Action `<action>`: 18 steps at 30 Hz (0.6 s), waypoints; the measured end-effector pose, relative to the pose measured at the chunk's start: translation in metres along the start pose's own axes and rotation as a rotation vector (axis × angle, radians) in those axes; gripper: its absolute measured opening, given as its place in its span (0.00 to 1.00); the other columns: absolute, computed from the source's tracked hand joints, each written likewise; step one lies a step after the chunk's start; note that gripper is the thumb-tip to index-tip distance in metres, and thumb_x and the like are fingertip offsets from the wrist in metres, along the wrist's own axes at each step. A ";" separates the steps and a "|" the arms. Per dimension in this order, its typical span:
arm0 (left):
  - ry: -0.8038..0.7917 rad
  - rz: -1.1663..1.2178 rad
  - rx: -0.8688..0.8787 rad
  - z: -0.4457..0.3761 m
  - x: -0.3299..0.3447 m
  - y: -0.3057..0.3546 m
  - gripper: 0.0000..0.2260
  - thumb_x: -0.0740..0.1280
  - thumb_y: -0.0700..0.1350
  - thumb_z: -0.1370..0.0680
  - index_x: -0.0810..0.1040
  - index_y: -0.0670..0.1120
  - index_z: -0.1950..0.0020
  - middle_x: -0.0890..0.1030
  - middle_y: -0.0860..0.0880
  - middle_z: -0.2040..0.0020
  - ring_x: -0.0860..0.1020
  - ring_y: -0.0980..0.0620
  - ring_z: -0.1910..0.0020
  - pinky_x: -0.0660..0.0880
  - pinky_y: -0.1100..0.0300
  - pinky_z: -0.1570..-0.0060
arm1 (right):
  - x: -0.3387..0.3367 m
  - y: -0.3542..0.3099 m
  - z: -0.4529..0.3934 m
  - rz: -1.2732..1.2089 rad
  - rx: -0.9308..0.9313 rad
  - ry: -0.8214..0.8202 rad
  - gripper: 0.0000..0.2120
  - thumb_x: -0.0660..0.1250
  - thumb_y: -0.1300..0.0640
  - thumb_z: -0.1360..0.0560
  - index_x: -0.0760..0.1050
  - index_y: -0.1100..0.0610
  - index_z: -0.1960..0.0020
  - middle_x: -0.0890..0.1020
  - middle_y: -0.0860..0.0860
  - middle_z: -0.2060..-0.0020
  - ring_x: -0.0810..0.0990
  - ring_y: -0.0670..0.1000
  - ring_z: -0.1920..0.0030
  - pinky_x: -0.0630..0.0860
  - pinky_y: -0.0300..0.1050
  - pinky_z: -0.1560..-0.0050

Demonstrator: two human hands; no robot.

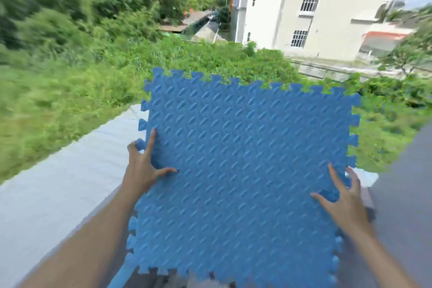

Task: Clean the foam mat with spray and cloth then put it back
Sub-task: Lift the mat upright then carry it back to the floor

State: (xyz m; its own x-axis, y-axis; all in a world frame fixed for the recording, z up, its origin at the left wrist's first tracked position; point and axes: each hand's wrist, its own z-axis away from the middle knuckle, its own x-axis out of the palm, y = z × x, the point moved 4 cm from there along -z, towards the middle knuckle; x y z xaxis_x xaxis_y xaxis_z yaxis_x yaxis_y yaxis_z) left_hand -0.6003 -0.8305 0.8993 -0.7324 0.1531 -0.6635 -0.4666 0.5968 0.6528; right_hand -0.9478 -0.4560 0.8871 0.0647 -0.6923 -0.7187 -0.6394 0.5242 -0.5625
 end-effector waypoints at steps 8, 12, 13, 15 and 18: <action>0.208 -0.278 -0.189 0.033 -0.147 0.014 0.57 0.74 0.70 0.46 0.44 0.67 0.25 0.58 0.41 0.33 0.72 0.36 0.39 0.73 0.43 0.43 | 0.017 -0.107 -0.064 -0.151 -0.215 0.006 0.39 0.79 0.53 0.33 0.68 0.49 0.26 0.61 0.63 0.29 0.61 0.60 0.26 0.65 0.59 0.30; 0.361 -0.293 -0.281 0.090 -0.224 -0.017 0.57 0.73 0.69 0.45 0.46 0.64 0.23 0.57 0.40 0.33 0.65 0.39 0.32 0.67 0.48 0.35 | 0.064 -0.195 -0.072 -0.239 -0.336 -0.153 0.40 0.78 0.51 0.33 0.66 0.48 0.25 0.59 0.61 0.28 0.58 0.58 0.25 0.62 0.58 0.28; 0.391 -0.309 -0.322 0.109 -0.244 -0.027 0.56 0.73 0.70 0.44 0.45 0.64 0.24 0.56 0.40 0.32 0.64 0.40 0.31 0.68 0.48 0.36 | 0.077 -0.221 -0.069 -0.267 -0.372 -0.205 0.40 0.78 0.50 0.33 0.65 0.47 0.24 0.58 0.59 0.27 0.57 0.57 0.24 0.62 0.57 0.28; 0.446 -0.353 -0.418 0.152 -0.281 -0.046 0.55 0.74 0.69 0.42 0.43 0.66 0.24 0.54 0.40 0.29 0.65 0.40 0.31 0.71 0.47 0.40 | 0.103 -0.277 -0.056 -0.317 -0.456 -0.302 0.41 0.77 0.47 0.33 0.64 0.45 0.24 0.57 0.56 0.26 0.55 0.54 0.23 0.61 0.56 0.28; 0.569 -0.403 -0.541 0.224 -0.333 -0.068 0.54 0.73 0.70 0.41 0.43 0.67 0.25 0.55 0.42 0.28 0.66 0.41 0.31 0.73 0.46 0.44 | 0.141 -0.360 -0.025 -0.369 -0.577 -0.425 0.42 0.76 0.44 0.34 0.64 0.46 0.24 0.57 0.57 0.26 0.56 0.54 0.24 0.62 0.58 0.26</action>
State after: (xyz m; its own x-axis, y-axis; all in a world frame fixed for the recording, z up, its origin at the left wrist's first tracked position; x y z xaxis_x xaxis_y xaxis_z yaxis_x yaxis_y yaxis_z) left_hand -0.2141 -0.7454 0.9938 -0.5304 -0.4898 -0.6919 -0.8077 0.0440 0.5879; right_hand -0.7278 -0.7544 0.9984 0.5604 -0.4625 -0.6871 -0.8074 -0.1204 -0.5775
